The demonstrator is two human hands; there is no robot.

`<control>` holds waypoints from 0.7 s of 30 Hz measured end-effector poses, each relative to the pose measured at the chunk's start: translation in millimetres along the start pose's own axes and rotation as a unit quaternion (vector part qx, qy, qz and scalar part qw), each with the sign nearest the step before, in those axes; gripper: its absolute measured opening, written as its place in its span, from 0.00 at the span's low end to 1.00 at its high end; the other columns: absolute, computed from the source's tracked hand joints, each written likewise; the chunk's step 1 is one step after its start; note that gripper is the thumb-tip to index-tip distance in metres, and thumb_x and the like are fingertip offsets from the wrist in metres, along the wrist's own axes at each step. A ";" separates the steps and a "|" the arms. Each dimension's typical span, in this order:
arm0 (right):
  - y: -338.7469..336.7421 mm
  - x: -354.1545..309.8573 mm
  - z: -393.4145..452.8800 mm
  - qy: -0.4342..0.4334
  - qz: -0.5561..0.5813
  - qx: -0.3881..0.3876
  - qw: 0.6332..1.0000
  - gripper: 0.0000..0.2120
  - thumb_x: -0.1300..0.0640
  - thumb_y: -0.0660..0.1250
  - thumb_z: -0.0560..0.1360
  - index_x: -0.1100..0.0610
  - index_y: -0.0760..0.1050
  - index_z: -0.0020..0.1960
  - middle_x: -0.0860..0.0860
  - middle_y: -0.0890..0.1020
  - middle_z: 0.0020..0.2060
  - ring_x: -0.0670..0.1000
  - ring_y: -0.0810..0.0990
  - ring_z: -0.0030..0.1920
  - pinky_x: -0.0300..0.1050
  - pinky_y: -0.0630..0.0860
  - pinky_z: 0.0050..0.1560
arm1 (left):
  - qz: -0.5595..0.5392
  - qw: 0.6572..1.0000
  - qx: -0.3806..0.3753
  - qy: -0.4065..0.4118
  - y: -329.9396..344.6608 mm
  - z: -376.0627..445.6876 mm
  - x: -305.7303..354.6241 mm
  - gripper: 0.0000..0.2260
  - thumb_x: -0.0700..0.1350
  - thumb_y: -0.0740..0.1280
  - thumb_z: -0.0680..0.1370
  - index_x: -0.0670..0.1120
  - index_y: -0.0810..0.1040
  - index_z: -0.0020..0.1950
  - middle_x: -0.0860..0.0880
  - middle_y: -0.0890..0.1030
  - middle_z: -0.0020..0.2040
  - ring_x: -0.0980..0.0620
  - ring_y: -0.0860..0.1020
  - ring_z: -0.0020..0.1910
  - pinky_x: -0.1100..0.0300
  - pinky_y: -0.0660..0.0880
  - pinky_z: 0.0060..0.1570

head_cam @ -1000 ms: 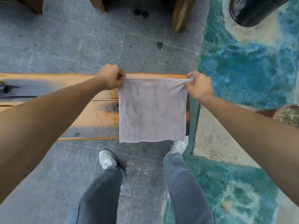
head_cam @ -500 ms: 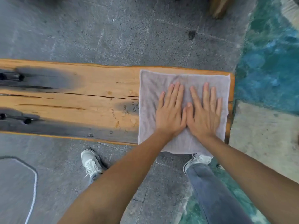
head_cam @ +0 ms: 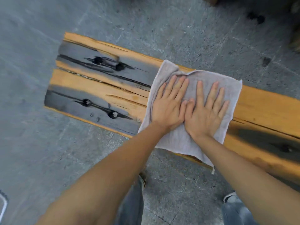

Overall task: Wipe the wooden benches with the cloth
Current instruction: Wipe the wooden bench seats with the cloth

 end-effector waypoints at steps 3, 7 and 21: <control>20.3 -116.0 11.0 -0.036 0.012 -0.003 0.999 0.27 0.43 0.48 0.83 0.41 0.50 0.82 0.55 0.50 0.82 0.58 0.47 0.82 0.62 0.43 0.79 | 0.012 0.998 0.036 -0.044 -39.1 1.5 -109.5 0.26 0.51 0.55 0.83 0.47 0.58 0.82 0.50 0.58 0.82 0.49 0.52 0.82 0.52 0.47 0.79; 43.7 -255.6 31.7 -0.076 0.026 -0.035 0.996 0.28 0.42 0.45 0.82 0.40 0.47 0.82 0.54 0.45 0.83 0.57 0.42 0.82 0.62 0.40 0.79 | 0.008 0.993 0.059 -0.103 -87.7 11.3 -238.1 0.26 0.50 0.53 0.83 0.49 0.56 0.82 0.50 0.56 0.82 0.50 0.51 0.82 0.51 0.47 0.79; 39.7 -206.1 -31.8 -0.239 0.008 -0.071 0.968 0.26 0.45 0.44 0.85 0.41 0.48 0.82 0.47 0.48 0.83 0.50 0.45 0.82 0.57 0.49 0.80 | 0.024 0.975 0.092 -0.201 -47.8 -73.3 -192.0 0.28 0.58 0.50 0.83 0.56 0.50 0.82 0.48 0.49 0.83 0.44 0.47 0.82 0.43 0.48 0.79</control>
Point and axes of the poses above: each hand's wrist, its own z-axis towards the middle knuckle, its own y-axis out of the palm, x = y × z, the point moved 8 cm from there along z, towards the middle knuckle
